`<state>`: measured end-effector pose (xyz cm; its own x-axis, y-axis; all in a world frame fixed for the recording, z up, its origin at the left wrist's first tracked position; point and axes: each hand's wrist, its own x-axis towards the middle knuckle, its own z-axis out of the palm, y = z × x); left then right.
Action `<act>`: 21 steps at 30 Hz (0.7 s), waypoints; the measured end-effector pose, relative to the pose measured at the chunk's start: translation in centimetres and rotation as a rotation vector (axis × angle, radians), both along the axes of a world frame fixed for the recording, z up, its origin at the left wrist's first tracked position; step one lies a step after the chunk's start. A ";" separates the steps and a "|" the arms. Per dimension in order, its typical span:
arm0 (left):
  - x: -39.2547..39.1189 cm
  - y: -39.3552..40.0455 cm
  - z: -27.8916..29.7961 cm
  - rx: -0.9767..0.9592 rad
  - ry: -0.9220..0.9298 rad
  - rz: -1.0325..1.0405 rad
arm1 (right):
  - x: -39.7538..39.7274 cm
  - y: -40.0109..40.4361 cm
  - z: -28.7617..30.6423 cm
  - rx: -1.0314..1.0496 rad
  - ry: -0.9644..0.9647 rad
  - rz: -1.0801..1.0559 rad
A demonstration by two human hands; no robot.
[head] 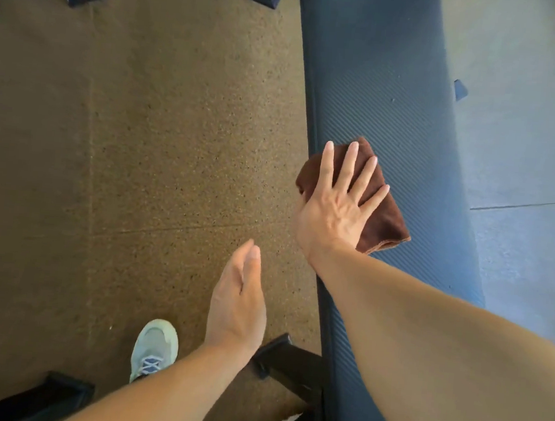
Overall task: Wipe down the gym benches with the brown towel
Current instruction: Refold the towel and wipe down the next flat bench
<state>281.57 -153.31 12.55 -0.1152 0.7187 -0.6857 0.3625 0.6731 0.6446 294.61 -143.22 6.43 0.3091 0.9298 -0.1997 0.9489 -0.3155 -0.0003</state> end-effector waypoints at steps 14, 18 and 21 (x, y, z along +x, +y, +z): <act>-6.6 -4.5 -2.4 0.083 0.070 -0.339 | 0.0 -7.7 0.7 -0.012 -0.104 0.380; -4.6 -9.2 -2.4 0.061 0.068 -0.380 | -0.5 -18.4 1.5 -0.142 -0.132 0.467; -3.4 -11.7 -1.8 0.061 0.085 -0.410 | 0.8 -26.2 1.9 -0.251 -0.145 0.561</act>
<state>278.22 -164.97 10.79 0.1347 0.7555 -0.6411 0.6457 0.4238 0.6352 295.38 -169.46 8.33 -0.1714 0.8886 -0.4256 0.9549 0.2561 0.1502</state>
